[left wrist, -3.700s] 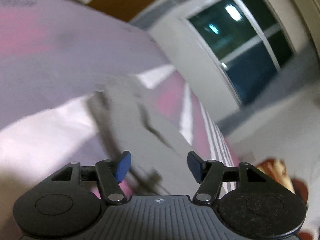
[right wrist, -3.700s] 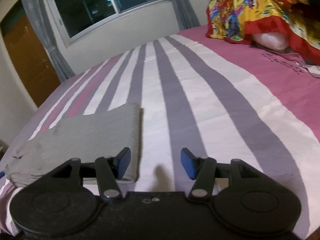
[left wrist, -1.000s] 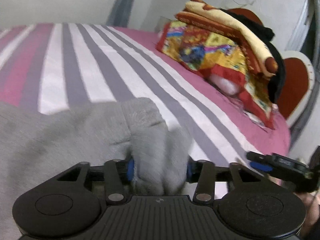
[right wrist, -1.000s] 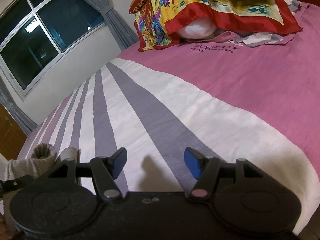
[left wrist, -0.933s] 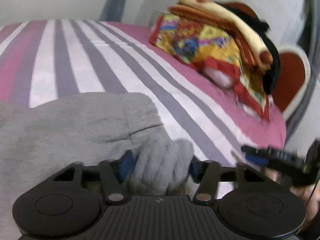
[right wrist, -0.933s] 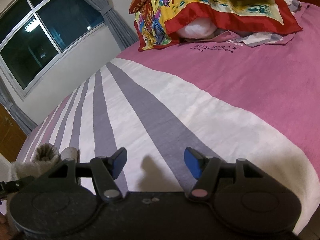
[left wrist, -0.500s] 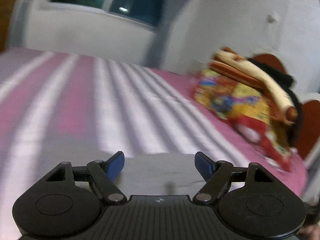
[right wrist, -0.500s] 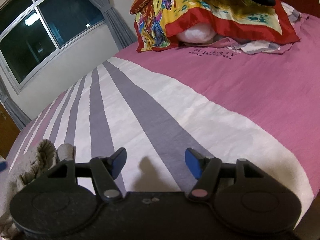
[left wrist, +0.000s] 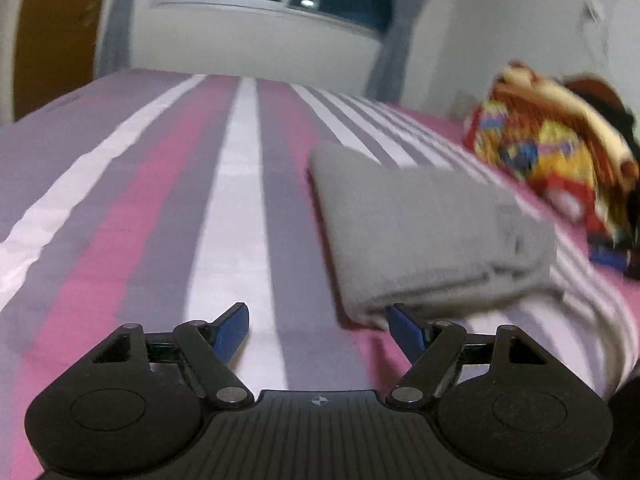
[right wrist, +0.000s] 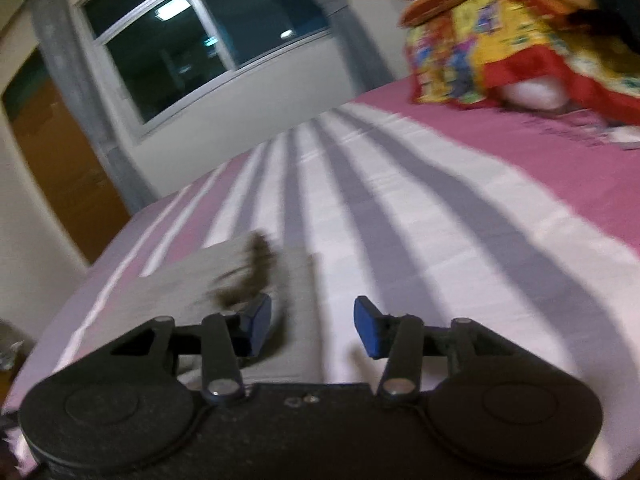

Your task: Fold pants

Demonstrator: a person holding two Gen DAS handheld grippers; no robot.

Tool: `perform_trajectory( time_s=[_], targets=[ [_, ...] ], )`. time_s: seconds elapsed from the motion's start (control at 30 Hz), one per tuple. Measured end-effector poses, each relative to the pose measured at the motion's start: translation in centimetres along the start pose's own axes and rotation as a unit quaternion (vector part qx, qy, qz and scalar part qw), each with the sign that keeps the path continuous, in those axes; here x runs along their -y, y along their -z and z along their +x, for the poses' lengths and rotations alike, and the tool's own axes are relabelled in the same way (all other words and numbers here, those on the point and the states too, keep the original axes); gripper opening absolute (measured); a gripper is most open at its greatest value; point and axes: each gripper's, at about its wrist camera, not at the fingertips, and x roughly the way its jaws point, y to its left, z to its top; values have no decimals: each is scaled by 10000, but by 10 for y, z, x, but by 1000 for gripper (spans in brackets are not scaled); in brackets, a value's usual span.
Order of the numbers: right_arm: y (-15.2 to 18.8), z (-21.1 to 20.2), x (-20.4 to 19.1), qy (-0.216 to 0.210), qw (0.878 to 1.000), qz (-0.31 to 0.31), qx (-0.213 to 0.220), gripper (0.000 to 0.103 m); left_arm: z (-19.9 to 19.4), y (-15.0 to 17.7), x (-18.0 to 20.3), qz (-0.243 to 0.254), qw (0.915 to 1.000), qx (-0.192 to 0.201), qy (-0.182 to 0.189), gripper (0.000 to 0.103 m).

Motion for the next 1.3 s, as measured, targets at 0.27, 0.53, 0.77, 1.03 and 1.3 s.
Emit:
perform_trajectory(
  time_s=[0.27, 0.53, 0.77, 1.03, 1.3],
  targets=[
    [5, 27, -48, -314, 9982, -341, -370, 48, 35, 1, 2, -405, 9989, 208, 106, 77],
    [9, 74, -71, -78, 9942, -460, -970, 48, 36, 11, -1, -441, 9979, 457, 140, 77],
    [-1, 54, -81, -392, 9975, -503, -294, 23, 40, 13, -5, -539, 9975, 456, 22, 77],
    [24, 60, -50, -113, 9968, -96, -782, 33, 38, 14, -3, -520, 9976, 449, -86, 77],
    [24, 36, -29, -227, 9970, 442, -599, 71, 33, 15, -2, -531, 9973, 502, -104, 77]
  ],
)
